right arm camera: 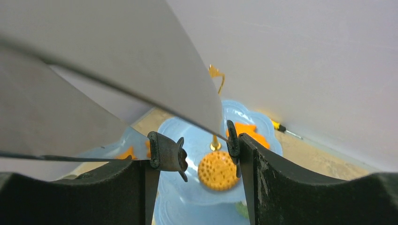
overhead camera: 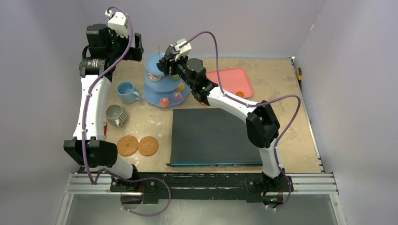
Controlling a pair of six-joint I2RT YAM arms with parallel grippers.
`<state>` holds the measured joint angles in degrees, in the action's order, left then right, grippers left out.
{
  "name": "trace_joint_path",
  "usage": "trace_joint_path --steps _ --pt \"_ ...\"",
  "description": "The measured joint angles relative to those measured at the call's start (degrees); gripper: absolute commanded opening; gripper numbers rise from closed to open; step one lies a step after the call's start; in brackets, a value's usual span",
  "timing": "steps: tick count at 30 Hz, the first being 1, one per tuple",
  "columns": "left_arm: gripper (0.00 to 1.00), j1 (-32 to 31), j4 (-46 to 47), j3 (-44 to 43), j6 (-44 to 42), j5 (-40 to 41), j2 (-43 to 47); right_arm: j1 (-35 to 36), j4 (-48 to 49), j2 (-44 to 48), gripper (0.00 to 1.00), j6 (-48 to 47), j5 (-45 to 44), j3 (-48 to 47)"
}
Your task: Serve the afternoon tea
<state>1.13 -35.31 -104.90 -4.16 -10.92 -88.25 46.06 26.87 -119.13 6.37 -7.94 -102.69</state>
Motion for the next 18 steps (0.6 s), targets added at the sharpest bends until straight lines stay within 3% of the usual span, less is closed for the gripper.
trace_joint_path --steps 9,13,18 --pt "0.99 0.0 0.0 0.0 0.0 -0.1 0.3 -2.0 0.2 16.0 0.61 0.2 -2.3 19.5" --pt "0.99 0.1 0.0 0.0 0.0 -0.4 0.4 -6.0 1.6 26.2 0.61 1.0 -4.8 32.1" --pt "0.99 0.2 0.0 0.0 0.0 -0.8 0.4 -11.3 2.0 32.6 0.61 2.7 -7.6 43.3"
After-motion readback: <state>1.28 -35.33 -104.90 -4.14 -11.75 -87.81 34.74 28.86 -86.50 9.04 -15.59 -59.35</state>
